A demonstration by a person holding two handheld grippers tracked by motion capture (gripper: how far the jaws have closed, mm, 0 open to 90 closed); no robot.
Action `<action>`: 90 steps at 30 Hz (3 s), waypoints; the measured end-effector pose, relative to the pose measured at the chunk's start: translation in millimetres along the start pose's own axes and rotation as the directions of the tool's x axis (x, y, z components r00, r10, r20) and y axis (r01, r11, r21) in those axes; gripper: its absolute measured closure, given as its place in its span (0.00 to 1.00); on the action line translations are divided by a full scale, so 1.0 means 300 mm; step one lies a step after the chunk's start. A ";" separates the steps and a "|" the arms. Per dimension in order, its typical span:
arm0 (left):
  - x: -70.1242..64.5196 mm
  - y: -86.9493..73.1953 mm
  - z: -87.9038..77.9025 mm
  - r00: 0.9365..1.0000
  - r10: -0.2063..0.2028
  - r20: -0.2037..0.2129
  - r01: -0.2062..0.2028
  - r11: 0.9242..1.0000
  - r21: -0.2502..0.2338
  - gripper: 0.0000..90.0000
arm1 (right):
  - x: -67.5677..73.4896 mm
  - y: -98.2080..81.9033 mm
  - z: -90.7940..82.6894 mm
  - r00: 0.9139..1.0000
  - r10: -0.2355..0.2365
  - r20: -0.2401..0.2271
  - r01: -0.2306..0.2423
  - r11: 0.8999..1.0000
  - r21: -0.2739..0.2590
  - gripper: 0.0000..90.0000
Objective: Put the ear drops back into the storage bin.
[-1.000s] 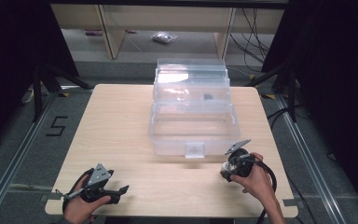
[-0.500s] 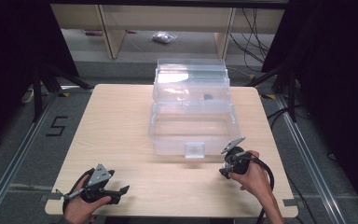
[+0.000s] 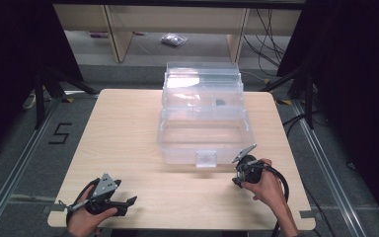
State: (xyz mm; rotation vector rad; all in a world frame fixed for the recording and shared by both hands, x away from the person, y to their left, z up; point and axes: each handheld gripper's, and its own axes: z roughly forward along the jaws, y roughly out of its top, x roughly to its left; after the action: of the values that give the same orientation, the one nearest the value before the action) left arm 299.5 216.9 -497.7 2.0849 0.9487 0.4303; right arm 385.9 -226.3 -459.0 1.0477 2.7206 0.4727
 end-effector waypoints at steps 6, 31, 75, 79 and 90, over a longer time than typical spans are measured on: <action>0.001 0.001 -0.002 1.000 0.000 -0.002 0.000 1.000 -0.004 0.21 | 0.012 0.004 -0.011 1.000 0.002 0.007 -0.002 1.000 0.000 0.67; 0.006 0.001 -0.005 1.000 0.009 -0.019 -0.009 1.000 -0.011 0.23 | 0.024 0.017 -0.106 0.999 -0.021 -0.031 0.020 0.999 -0.046 0.67; 0.003 -0.001 -0.001 1.000 -0.012 -0.010 0.011 1.000 -0.016 0.22 | 0.006 0.194 -0.266 0.985 -0.149 -0.087 0.139 0.984 -0.109 0.67; 0.003 -0.001 0.000 1.000 -0.012 -0.008 0.012 1.000 -0.017 0.22 | 0.003 0.206 -0.280 0.987 -0.138 -0.087 0.128 0.986 -0.105 0.67; 0.002 -0.001 0.000 1.000 -0.012 -0.009 0.012 1.000 -0.018 0.22 | -0.027 0.235 -0.308 0.987 -0.139 -0.082 0.130 0.986 -0.104 0.67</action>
State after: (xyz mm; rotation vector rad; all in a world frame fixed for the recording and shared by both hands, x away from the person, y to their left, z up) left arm 299.8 217.7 -498.0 2.0617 0.9582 0.4408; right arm 409.0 -203.5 -347.1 0.8305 2.7904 0.6368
